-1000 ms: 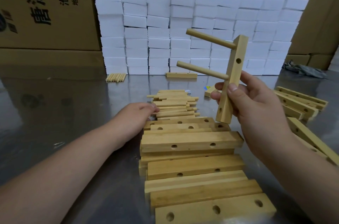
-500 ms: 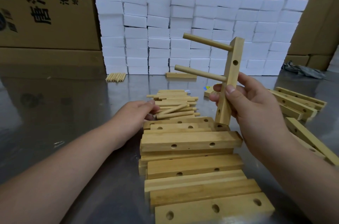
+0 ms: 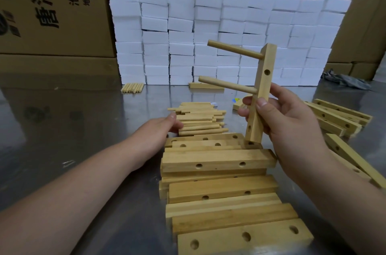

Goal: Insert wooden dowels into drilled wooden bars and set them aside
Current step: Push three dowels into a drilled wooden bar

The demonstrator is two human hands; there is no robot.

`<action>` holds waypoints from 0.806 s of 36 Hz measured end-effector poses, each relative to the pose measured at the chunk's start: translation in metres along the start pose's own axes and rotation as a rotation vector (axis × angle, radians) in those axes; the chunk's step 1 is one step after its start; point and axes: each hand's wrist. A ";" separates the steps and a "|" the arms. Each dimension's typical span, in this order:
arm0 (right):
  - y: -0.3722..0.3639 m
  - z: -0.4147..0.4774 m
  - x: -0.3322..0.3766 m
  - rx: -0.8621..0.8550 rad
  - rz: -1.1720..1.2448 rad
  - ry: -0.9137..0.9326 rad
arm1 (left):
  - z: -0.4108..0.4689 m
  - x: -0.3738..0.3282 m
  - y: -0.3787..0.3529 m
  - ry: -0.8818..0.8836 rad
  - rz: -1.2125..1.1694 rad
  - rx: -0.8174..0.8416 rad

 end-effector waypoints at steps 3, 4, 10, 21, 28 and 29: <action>0.001 0.000 -0.001 0.009 0.012 -0.001 | -0.001 -0.002 0.000 -0.024 -0.003 -0.044; 0.001 0.000 -0.001 0.012 0.014 0.000 | -0.001 -0.002 0.000 -0.041 -0.001 -0.076; 0.002 0.001 -0.002 0.007 0.039 -0.006 | -0.002 -0.003 0.000 -0.078 0.018 -0.252; 0.002 0.004 0.000 -0.083 0.095 -0.058 | -0.030 -0.036 0.013 -0.314 -0.309 -0.312; 0.000 0.003 0.001 -0.089 0.133 -0.082 | -0.051 -0.054 0.006 -0.449 -0.294 -0.189; -0.001 0.002 0.002 -0.090 0.139 -0.083 | -0.052 -0.054 0.006 -0.443 -0.293 -0.178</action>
Point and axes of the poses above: each hand's wrist, its own z-axis towards the middle knuckle, its own y-axis out of the back of the hand, x = y × z, and after that the axes turned 1 degree about z, right-handed
